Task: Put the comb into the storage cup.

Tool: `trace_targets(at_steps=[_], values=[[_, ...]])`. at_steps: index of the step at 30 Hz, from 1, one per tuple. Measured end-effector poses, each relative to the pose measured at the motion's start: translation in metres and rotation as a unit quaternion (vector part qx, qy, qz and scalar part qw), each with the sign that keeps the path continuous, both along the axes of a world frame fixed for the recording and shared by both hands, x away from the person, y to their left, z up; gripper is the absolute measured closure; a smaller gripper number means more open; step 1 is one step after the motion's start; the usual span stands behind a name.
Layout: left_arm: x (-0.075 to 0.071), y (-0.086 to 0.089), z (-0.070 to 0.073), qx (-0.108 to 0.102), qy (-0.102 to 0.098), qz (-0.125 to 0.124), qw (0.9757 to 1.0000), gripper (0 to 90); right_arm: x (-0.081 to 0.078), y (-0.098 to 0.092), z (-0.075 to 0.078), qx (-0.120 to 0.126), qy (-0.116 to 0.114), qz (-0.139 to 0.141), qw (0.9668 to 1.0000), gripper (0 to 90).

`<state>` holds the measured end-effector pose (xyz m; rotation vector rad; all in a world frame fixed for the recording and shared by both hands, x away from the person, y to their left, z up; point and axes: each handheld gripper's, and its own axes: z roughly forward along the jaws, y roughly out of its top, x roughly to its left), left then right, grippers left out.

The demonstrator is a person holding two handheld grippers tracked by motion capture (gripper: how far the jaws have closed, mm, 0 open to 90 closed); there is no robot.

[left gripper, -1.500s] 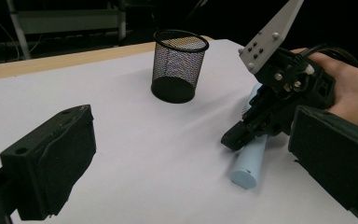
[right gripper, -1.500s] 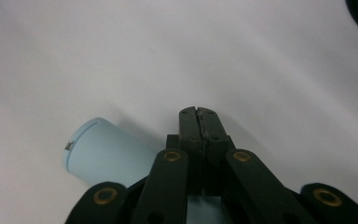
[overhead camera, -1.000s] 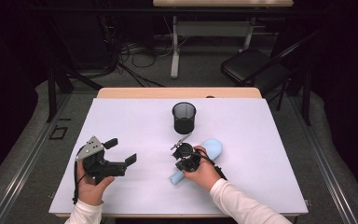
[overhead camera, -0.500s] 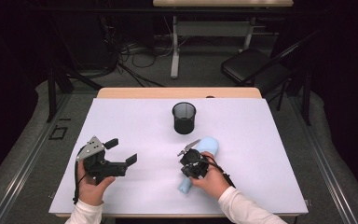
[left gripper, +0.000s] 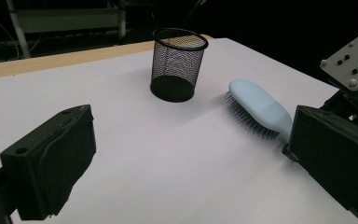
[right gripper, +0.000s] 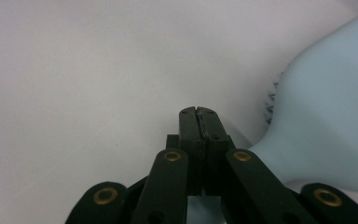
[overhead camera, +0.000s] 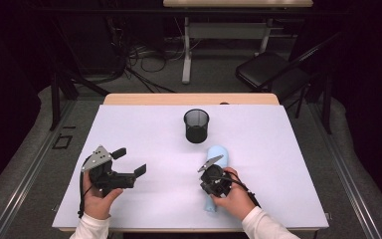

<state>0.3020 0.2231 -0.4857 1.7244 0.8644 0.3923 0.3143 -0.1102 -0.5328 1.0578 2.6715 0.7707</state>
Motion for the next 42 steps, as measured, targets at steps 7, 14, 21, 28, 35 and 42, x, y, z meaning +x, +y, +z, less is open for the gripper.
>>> trace_targets(at_steps=[7,14,21,28,35,42], values=[[0.0,-0.001,0.0,0.0,0.001,0.001,1.0,1.0,-0.006,-0.013,0.001,0.0,-0.005,-0.01,0.9999,90.0],[0.0,-0.001,0.0,0.0,0.001,0.002,1.0,1.0,-0.01,-0.024,0.0,-0.008,-0.015,-0.013,0.9998,89.9],[0.0,-0.001,-0.001,0.001,0.002,0.001,1.0,0.9,-0.011,-0.037,0.001,0.001,-0.013,-0.033,0.9994,89.9],[0.0,-0.001,-0.001,0.001,0.002,0.002,1.0,1.0,-0.011,-0.05,0.001,0.015,-0.015,-0.047,0.9987,89.9],[0.0,-0.001,-0.001,0.002,0.002,0.002,1.0,1.0,-0.013,-0.057,0.001,0.008,-0.023,-0.057,0.9981,89.8],[0.0,-0.001,-0.001,0.001,0.002,0.001,1.0,0.9,-0.012,-0.064,0.002,0.005,-0.026,-0.066,0.9975,89.5]])
